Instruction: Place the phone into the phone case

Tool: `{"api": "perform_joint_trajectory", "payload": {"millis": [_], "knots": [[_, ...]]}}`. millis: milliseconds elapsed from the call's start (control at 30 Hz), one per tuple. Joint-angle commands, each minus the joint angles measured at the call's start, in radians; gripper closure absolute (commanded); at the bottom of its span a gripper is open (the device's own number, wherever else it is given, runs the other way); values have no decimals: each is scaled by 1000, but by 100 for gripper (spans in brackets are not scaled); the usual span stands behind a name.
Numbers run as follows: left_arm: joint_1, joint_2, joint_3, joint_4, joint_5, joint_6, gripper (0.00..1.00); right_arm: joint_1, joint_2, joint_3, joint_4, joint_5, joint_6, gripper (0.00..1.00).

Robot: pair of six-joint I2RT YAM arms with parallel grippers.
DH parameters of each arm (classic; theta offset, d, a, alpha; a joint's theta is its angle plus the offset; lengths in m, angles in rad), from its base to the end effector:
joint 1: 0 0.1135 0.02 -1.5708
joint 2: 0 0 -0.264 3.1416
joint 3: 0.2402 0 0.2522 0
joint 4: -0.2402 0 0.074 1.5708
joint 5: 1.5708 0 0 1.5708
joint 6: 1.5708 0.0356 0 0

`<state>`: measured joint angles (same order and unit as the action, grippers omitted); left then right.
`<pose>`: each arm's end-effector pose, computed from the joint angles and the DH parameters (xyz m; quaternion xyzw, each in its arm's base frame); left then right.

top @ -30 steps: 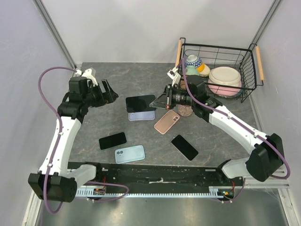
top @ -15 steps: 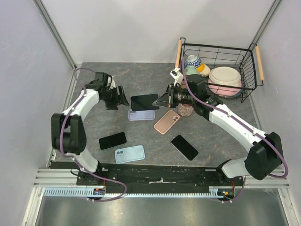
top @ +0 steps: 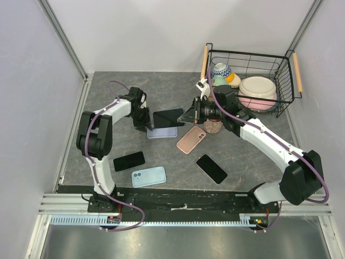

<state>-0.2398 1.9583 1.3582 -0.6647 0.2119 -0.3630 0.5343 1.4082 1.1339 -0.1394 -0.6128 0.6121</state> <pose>0.3757 -0.0996 0.1654 -0.0444 0.9819 -0.1448 0.1137 0.2682 0.1825 0.3240 -0.1338 0.8041 0.4949 0.3011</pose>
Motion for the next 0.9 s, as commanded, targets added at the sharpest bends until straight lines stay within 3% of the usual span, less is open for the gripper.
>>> {"api": "perform_joint_trajectory", "payload": {"millis": [0,133,167,200,300,467,633,867], "knots": [[-4,19,9,-3,-63,-4,57,-7,-18,7,63,-15,-15,100],[-12,40,-11,7,-75,-7,69,-8,-18,1,63,-15,-14,100],[-12,44,-13,8,-77,-7,75,-8,-20,1,61,-15,-15,100],[-12,45,-16,4,-75,-2,88,-8,-20,4,58,-15,-14,100],[-12,-7,-33,-25,-121,-7,98,-8,-28,7,52,-13,-18,100],[-10,-140,-83,-64,-135,-1,98,-8,-35,-2,50,-7,-15,100],[-13,-283,-169,-62,-50,-2,98,-7,-29,0,50,-8,-17,100],[-42,-381,-310,-62,-13,-17,98,-10,-15,1,52,-13,-20,100]]}}
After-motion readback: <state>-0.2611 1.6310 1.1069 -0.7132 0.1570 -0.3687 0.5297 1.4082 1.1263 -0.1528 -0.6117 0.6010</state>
